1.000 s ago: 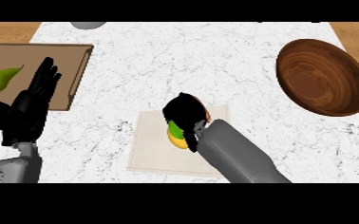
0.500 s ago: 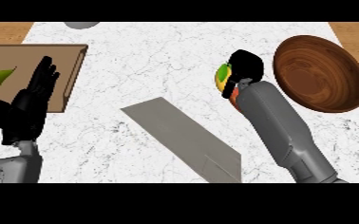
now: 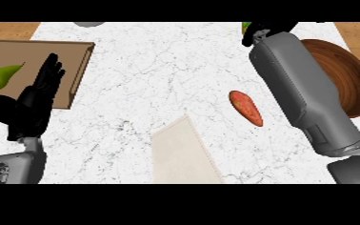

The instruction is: Pick the lemon from the placemat and place it in the bowl

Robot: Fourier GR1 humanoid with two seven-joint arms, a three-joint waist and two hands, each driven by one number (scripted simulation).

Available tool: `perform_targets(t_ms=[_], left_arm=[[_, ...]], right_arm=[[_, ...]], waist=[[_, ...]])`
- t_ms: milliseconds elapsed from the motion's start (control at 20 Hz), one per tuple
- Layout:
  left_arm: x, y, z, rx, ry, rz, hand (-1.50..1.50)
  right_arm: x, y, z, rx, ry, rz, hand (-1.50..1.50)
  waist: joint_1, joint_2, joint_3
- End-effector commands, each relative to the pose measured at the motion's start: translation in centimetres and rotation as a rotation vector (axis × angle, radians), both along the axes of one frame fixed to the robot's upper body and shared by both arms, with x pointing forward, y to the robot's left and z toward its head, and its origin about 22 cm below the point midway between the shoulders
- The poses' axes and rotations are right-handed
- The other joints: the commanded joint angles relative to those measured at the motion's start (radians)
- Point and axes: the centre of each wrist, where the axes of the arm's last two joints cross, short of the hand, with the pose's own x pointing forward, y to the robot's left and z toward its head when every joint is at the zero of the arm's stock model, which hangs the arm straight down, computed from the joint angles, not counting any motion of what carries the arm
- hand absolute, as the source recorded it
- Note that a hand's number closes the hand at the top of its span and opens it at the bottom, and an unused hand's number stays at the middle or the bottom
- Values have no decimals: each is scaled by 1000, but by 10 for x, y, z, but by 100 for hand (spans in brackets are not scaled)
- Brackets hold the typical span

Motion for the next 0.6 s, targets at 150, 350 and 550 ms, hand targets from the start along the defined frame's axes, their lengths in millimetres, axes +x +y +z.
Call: perform_targets(t_ms=[150,350,550], left_arm=[[5,9,8,0,-5,25,0],[4,-1,10,6,-4,17,0],[2,0,-8,-5,14,32,0]], right_arm=[[10,-4,60,-3,-231,-270,150],[9,-12,60,31,-269,-289,150],[5,-38,60,87,-314,-274,150]], waist=[[-6,-2,1],[-20,-8,2],[-34,-8,2]])
